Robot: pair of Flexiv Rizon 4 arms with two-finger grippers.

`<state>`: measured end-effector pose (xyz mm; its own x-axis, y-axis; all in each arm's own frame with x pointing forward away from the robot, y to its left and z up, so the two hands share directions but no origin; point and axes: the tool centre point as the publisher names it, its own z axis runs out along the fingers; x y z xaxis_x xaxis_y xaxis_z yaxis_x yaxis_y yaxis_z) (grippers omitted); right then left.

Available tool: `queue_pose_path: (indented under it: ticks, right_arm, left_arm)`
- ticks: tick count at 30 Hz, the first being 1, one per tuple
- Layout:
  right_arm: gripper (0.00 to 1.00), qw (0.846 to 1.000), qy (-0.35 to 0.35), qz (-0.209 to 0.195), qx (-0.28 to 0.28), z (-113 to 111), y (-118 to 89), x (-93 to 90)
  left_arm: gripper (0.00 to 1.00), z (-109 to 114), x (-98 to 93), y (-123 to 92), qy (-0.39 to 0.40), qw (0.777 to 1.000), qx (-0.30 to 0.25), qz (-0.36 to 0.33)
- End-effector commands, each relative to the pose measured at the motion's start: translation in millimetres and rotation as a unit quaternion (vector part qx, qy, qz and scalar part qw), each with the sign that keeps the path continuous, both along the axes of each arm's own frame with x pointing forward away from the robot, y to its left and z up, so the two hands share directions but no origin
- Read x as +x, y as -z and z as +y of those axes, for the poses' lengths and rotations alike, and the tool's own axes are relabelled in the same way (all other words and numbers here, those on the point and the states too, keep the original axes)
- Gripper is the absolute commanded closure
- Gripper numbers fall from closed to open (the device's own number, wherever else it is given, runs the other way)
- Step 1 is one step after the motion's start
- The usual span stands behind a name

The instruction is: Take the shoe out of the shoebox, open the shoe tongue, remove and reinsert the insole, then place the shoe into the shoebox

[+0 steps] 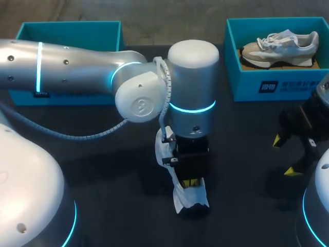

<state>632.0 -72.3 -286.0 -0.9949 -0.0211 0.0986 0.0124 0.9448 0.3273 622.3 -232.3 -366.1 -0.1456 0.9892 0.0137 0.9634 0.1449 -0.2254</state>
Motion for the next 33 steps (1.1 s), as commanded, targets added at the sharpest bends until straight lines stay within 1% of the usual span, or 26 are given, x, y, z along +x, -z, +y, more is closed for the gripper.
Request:
queue_pose_path:
  ticks: [1,9,17,25,26,27,29,30,31,33]
  right_arm:
    - [0.00,1.000,0.000,-0.001,-0.001,-0.2,1.0,-1.3]
    - [0.00,1.000,0.000,-0.001,-0.001,-0.2,1.0,-1.3]
    - [0.00,1.000,0.000,-0.001,-0.001,-0.2,1.0,-1.3]
    - [0.00,1.000,0.000,-0.001,-0.001,-0.2,1.0,-1.3]
    - [0.00,1.000,0.000,-0.001,-0.001,-0.2,1.0,-1.3]
    - [0.00,1.000,0.000,-0.001,-0.001,-0.2,1.0,-1.3]
    - [0.00,1.000,0.000,-0.001,-0.001,-0.2,1.0,-1.3]
    - [0.00,1.000,0.000,-0.001,-0.001,-0.2,1.0,-1.3]
    - [0.00,1.000,0.000,-0.001,-0.001,-0.2,1.0,-1.3]
    - [0.00,1.000,0.000,-0.001,-0.001,-0.2,1.0,-1.3]
  left_arm:
    - [1.00,9.0,3.3,-10.3,-0.008,1.000,-0.010,-0.011]
    - [1.00,5.8,20.3,-16.7,-0.024,0.999,-0.009,-0.031]
    - [1.00,3.4,30.1,-9.1,-0.032,0.999,-0.005,-0.028]
    - [1.00,8.1,37.8,-4.8,-0.039,0.999,0.004,-0.020]
    - [0.99,8.2,39.0,-4.4,-0.040,0.999,0.005,-0.019]
    - [0.94,8.2,39.4,-4.4,-0.040,0.999,0.006,-0.019]
    - [0.81,8.4,39.7,-4.9,-0.040,0.999,0.005,-0.017]
    - [0.69,8.5,40.2,-5.3,-0.040,0.999,0.005,-0.017]
    - [0.63,8.5,40.9,-5.8,-0.039,0.999,0.004,-0.017]
    - [0.61,8.2,41.4,-5.9,-0.039,0.999,0.005,-0.017]
